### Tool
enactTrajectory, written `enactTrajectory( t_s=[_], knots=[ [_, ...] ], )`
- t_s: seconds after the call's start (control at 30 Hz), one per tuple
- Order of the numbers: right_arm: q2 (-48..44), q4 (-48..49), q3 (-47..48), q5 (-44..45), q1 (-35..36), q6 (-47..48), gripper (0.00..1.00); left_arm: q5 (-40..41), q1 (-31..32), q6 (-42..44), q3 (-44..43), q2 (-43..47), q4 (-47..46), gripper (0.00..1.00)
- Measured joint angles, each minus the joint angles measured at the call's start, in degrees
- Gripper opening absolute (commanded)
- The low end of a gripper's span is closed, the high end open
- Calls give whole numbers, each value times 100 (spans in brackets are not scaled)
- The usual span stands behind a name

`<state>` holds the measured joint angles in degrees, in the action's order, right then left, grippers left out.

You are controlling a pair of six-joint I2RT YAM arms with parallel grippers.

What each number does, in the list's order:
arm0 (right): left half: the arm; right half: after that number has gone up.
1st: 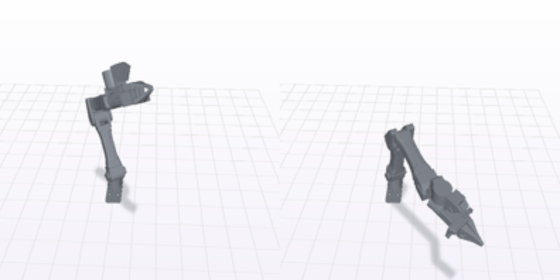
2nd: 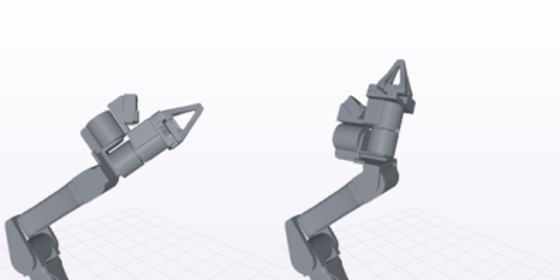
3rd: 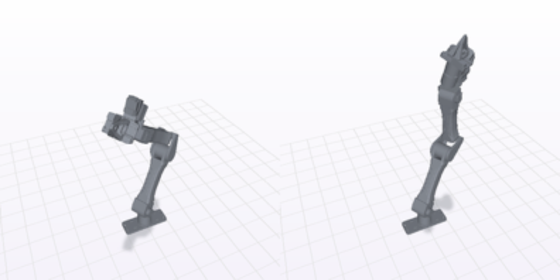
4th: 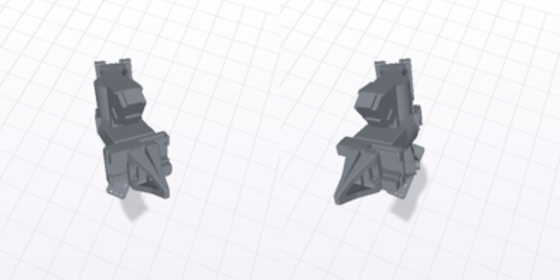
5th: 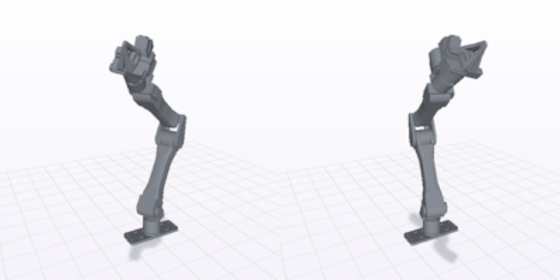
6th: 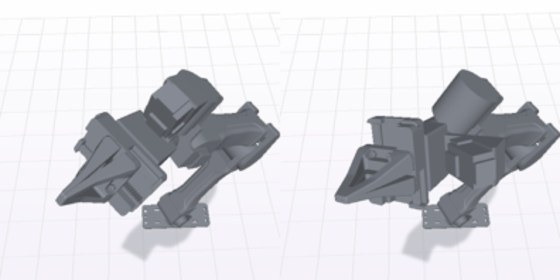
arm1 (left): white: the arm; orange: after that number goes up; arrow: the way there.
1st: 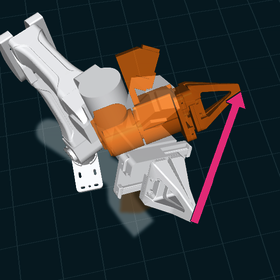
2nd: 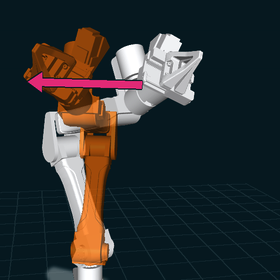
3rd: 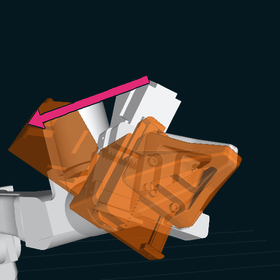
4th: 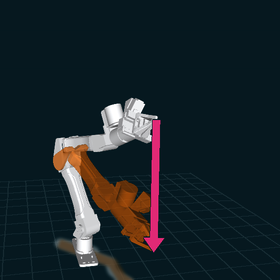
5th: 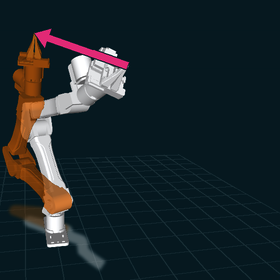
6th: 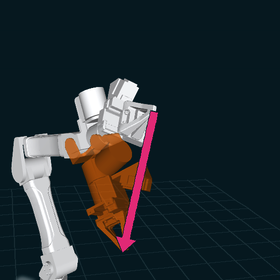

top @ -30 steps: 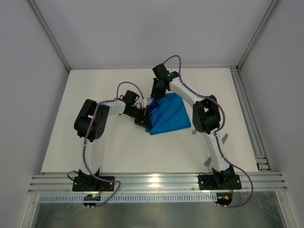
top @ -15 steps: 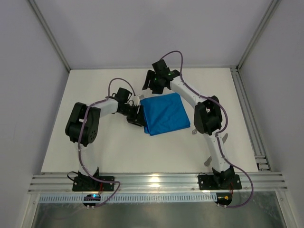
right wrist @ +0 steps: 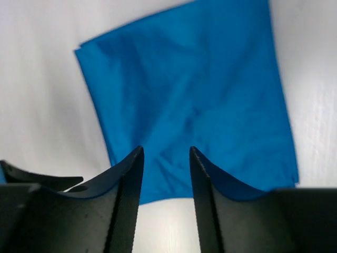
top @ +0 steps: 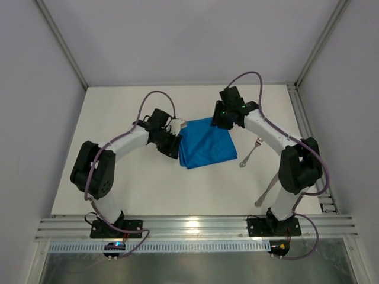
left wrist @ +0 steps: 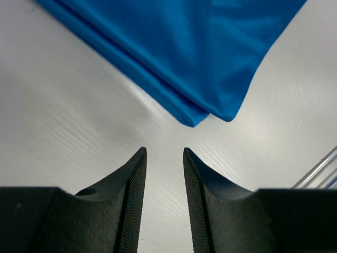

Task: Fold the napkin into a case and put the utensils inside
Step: Smooth out the lower triangle-folded napkin at the center of the board.

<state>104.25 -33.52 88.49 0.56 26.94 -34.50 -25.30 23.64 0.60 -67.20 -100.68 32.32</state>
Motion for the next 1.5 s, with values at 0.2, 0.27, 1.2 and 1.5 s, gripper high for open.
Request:
enactTrajectory(
  t_s=[0.2,0.27,1.2,1.5],
  knots=[
    [-1008,52,-1742,251,-581,214,34,955,1582,625,15,157,9,46],
    [-1056,66,-2052,267,-678,286,34,1335,2061,922,81,157,-50,48],
    [-1176,647,-3112,-140,-1078,551,30,3034,2750,1939,-28,-398,-442,38],
    [-1176,695,-3198,-179,-1078,555,29,3237,2852,1952,-105,-393,-468,32]
  ],
)
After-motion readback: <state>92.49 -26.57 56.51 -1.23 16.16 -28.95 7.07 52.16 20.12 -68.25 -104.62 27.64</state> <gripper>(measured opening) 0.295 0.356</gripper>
